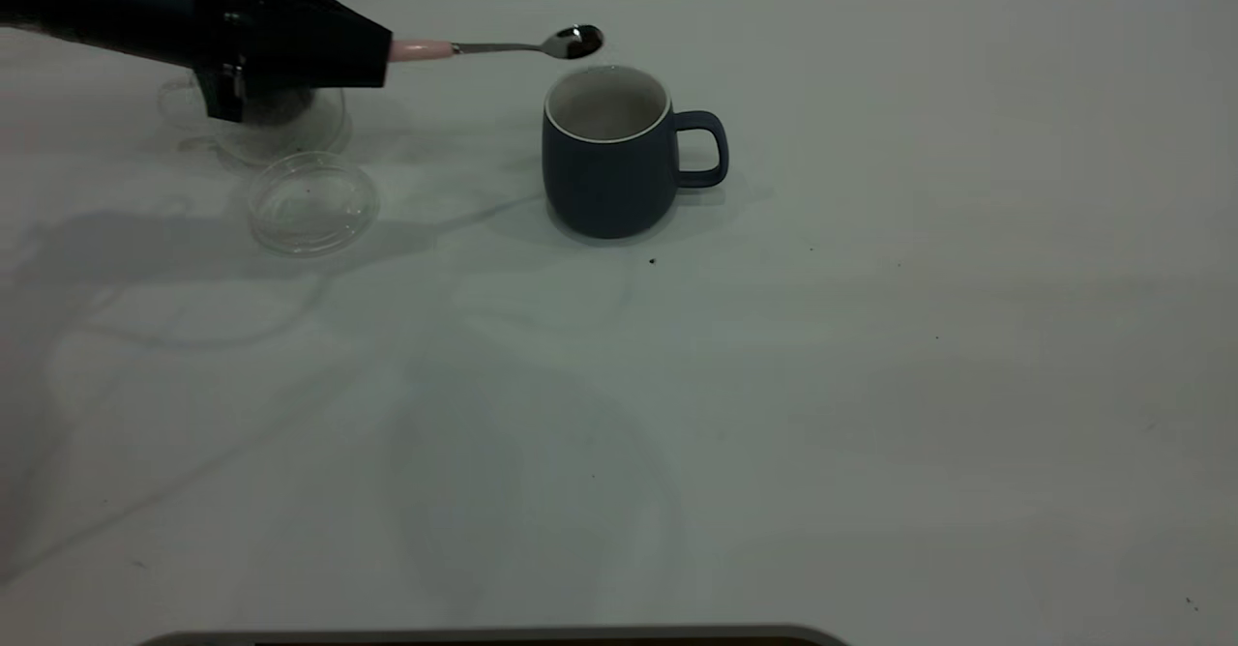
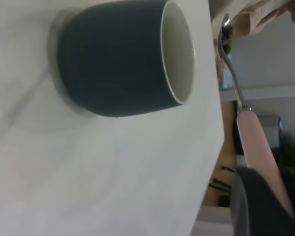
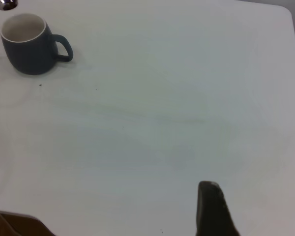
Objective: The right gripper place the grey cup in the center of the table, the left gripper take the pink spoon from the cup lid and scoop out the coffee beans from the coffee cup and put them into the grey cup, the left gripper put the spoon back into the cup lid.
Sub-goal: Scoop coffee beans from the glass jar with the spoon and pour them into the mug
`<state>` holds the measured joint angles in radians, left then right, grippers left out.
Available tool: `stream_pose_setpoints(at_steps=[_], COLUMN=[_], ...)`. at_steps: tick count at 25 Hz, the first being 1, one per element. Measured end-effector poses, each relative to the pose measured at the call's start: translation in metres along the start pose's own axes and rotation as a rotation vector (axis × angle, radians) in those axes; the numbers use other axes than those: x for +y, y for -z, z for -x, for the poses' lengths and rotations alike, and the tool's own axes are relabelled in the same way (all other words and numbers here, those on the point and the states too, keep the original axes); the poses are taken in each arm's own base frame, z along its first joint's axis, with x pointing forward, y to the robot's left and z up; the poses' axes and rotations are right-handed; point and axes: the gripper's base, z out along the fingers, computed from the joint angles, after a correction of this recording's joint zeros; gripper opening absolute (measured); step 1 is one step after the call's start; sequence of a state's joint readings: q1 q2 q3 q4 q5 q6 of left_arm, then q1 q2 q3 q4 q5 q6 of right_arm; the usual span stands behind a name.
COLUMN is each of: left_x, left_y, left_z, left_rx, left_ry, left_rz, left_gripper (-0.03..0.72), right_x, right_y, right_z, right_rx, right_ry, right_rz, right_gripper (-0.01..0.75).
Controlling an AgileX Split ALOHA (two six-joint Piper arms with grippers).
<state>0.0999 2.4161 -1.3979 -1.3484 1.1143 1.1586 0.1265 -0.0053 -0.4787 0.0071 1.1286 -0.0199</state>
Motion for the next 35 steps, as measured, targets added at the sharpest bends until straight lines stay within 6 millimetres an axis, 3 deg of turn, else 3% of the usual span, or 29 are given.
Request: stream_pose_setpoints(at_steps=[8,13,27,35], left_x=[0.006,0.002,0.003,-0.001], left_y=[-0.002,-0.013,-0.036,-0.032], left_z=[0.002,0.0,0.005,0.007], left_rx=[-0.02,0.013,0.023,-0.007], left_ry=[-0.041,-0.079,-0.588,-0.566], left_rz=[0.076,0.079,0.214,0.162], left_gripper=[0.134,0.134,0.134,0.134], right_x=[0.0,0.0,0.0,0.0], right_y=[0.0,0.0,0.0,0.0], right_z=[0.0,0.0,0.0,0.0], right_rx=[0.0,0.0,0.0,0.0], right_ry=[0.0,0.0,0.0,-0.001], right_rz=[0.0,0.0,0.0,0.003], right_gripper=[0.462,0.462,0.462,0.462])
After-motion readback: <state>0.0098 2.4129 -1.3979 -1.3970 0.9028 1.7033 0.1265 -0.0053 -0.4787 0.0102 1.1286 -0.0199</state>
